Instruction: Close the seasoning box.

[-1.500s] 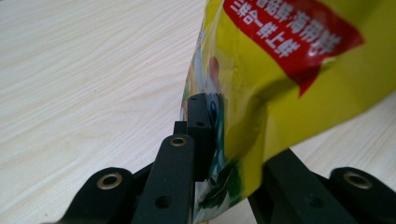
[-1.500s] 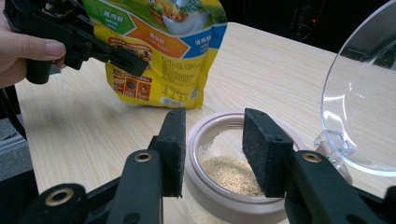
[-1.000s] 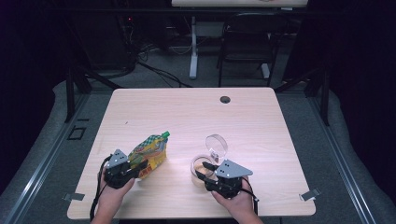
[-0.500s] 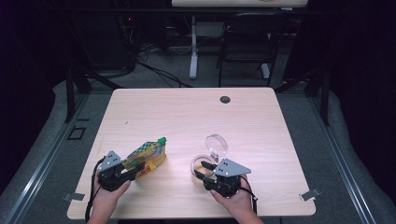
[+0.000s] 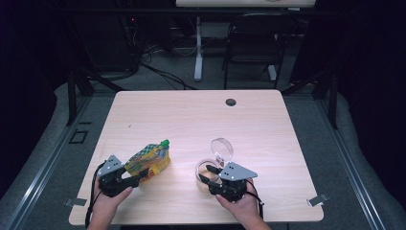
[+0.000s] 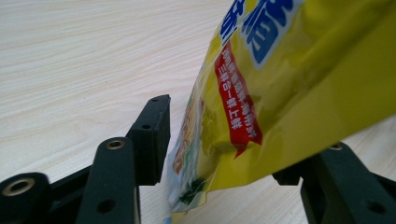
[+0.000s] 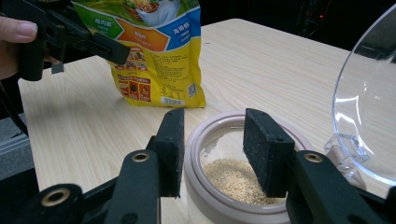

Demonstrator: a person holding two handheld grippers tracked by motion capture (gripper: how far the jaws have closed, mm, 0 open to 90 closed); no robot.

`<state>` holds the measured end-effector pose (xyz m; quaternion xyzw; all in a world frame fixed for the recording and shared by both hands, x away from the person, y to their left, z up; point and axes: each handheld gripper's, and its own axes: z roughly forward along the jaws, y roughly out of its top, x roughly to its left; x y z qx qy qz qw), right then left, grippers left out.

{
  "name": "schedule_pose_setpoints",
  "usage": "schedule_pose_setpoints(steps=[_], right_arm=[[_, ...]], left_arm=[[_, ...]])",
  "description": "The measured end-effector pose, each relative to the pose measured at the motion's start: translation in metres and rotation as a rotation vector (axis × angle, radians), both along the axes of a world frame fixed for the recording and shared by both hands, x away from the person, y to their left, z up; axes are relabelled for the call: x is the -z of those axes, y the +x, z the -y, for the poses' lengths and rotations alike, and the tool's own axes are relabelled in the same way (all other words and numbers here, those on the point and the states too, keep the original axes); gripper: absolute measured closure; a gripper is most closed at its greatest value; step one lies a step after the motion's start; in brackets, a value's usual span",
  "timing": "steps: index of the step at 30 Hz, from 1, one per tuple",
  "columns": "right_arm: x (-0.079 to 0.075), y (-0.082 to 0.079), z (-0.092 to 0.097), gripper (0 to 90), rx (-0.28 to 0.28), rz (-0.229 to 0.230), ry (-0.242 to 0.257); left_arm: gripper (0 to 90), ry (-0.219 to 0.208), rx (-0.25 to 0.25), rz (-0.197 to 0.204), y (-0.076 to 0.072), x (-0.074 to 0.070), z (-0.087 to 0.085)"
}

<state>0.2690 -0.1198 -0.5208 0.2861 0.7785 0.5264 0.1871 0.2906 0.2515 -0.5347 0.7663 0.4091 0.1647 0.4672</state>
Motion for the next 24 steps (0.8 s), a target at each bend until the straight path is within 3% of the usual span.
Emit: schedule_pose_setpoints(steps=[13,24], right_arm=[[-0.0004,0.0016,-0.0004,57.7,-0.002,-0.001,0.008],[-0.0007,0.0014,-0.0008,57.2,-0.006,-0.003,0.012]], left_arm=[[40.6,-0.038,0.008,0.008,-0.0007,0.0004,-0.0062],[40.7,-0.041,-0.002,0.006,-0.0027,-0.0009,-0.0093]])
